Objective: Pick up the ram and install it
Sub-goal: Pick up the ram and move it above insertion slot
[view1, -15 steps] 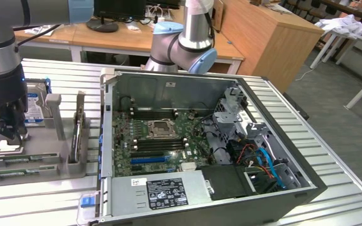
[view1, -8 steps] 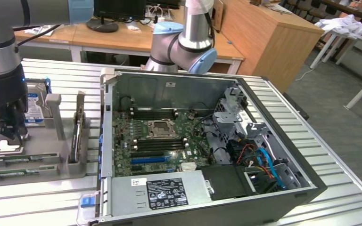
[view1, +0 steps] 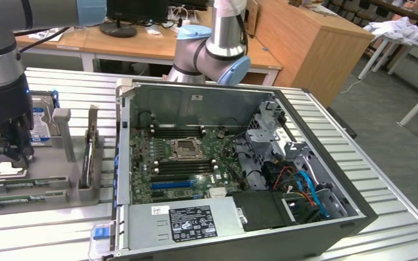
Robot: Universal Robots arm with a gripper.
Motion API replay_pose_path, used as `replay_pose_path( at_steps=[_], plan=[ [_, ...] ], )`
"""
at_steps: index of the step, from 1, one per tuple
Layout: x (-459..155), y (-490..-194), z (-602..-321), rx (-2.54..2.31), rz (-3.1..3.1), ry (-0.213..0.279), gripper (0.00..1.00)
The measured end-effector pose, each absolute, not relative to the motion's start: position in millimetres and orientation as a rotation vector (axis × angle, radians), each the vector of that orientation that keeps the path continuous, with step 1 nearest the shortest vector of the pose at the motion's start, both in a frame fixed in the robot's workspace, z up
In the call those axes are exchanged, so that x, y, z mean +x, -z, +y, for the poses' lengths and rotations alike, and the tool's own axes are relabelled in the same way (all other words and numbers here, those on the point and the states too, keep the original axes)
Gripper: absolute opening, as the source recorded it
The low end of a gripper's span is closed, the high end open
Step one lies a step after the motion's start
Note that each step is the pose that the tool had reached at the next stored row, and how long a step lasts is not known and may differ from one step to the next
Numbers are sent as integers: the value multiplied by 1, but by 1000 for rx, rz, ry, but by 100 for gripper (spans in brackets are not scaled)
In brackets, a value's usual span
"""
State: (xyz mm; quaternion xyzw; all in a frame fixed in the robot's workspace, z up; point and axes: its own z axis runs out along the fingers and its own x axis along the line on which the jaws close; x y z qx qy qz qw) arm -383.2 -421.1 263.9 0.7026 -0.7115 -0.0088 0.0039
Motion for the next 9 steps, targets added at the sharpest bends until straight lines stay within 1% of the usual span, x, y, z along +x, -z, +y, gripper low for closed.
replay_pose_path(
  at_steps=[9],
  plan=[
    [-383,-264,-430,2202,-2230,28,36]
  ],
)
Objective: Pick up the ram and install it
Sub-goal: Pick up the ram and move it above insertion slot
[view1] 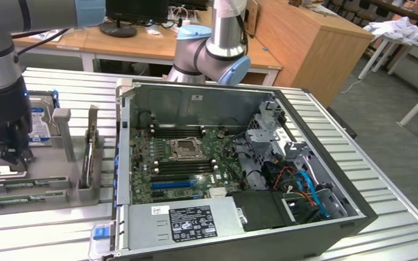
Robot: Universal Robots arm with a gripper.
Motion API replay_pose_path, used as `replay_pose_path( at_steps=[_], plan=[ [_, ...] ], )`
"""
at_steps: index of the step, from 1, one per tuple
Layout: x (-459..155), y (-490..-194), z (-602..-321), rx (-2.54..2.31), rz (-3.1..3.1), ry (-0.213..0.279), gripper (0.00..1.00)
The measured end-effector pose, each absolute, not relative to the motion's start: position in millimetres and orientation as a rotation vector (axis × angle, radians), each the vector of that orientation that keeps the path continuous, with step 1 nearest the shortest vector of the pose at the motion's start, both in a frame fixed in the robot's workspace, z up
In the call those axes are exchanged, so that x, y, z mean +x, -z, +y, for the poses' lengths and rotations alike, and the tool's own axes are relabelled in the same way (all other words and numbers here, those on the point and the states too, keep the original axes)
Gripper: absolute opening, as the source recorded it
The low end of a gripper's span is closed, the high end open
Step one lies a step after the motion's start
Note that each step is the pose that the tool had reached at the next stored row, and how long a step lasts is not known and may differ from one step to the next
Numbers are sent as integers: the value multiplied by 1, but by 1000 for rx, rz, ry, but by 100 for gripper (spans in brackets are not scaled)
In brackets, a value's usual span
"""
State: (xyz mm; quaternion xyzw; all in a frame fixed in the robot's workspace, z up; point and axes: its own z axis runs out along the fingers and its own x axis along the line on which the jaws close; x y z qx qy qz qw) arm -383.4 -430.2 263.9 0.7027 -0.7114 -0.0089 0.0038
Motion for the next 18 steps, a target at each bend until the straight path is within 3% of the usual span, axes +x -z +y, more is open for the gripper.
replay_pose_path(
  at_steps=[18],
  plan=[
    [-385,-264,-452,2203,-2231,31,36]
  ],
)
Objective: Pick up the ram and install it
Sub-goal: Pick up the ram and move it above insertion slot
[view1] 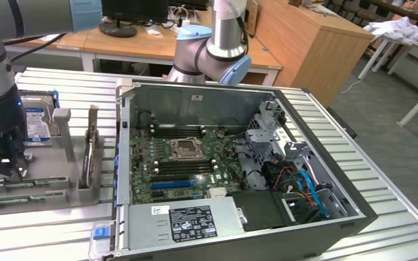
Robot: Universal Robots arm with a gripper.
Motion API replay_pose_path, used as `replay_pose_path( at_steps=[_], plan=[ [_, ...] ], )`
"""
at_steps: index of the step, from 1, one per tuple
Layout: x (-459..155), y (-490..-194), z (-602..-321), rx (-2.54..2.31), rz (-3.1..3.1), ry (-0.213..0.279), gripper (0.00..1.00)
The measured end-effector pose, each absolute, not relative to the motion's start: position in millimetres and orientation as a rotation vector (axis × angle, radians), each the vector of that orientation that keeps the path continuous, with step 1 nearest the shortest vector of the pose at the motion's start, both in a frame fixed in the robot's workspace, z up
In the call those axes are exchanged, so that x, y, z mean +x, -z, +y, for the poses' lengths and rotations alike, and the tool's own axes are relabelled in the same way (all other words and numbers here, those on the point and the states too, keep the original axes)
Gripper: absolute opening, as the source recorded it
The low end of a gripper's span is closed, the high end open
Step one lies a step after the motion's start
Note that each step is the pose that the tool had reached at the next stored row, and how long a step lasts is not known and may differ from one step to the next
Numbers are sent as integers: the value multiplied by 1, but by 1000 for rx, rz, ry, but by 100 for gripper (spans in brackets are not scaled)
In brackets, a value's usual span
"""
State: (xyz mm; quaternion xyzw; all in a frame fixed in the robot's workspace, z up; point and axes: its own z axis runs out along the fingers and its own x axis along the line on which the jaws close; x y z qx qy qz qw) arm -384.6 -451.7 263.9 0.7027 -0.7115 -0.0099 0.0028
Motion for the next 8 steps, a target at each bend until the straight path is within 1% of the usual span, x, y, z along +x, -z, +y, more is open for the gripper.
replay_pose_path(
  at_steps=[8],
  plan=[
    [-385,-257,-452,2204,-2232,33,36]
  ],
)
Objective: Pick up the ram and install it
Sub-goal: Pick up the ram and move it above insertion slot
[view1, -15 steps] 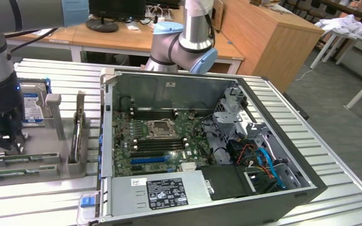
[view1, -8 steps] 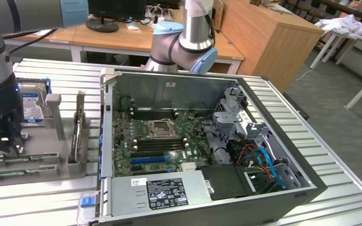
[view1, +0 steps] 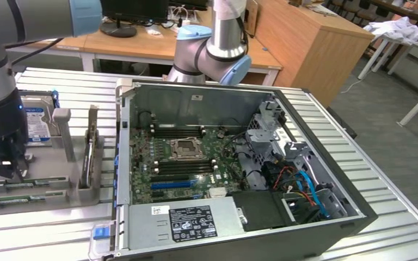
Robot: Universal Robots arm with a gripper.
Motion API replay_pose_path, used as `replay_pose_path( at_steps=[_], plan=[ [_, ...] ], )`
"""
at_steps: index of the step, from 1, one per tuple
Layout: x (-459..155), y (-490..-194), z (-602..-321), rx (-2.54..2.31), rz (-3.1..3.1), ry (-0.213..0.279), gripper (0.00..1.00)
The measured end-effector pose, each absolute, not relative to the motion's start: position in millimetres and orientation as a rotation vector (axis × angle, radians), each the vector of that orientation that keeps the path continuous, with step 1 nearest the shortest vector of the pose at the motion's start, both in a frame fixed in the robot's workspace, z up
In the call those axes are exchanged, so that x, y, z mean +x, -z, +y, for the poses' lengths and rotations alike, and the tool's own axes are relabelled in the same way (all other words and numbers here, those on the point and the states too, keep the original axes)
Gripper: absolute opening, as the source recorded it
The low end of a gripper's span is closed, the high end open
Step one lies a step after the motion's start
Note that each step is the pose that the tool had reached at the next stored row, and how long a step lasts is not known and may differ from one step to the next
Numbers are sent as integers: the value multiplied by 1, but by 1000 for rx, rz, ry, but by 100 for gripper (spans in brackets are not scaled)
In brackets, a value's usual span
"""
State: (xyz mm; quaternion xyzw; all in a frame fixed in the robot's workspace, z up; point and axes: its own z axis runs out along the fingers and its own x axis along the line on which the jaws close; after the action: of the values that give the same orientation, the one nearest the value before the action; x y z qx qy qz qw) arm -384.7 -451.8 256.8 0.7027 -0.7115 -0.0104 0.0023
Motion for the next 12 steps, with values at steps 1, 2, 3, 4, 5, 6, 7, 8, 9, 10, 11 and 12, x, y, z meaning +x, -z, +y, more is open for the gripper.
replay_pose_path(
  at_steps=[1,2,3,4,5,6,7,8,9,10,11,12],
  plan=[
    [-385,-255,-452,2204,-2232,33,36],
    [-385,-254,-452,2204,-2232,33,36],
    [-385,-252,-452,2204,-2232,33,36],
    [-385,-251,-452,2204,-2232,33,36],
    [-385,-250,-452,2204,-2232,33,36],
    [-385,-248,-452,2204,-2232,33,36],
    [-385,-247,-452,2204,-2232,33,36],
    [-385,-246,-452,2204,-2232,33,36],
    [-385,-245,-452,2204,-2232,33,36],
    [-385,-244,-452,2204,-2232,33,36],
    [-385,-243,-452,2204,-2232,33,36],
    [-385,-242,-452,2204,-2232,33,36]
  ],
)
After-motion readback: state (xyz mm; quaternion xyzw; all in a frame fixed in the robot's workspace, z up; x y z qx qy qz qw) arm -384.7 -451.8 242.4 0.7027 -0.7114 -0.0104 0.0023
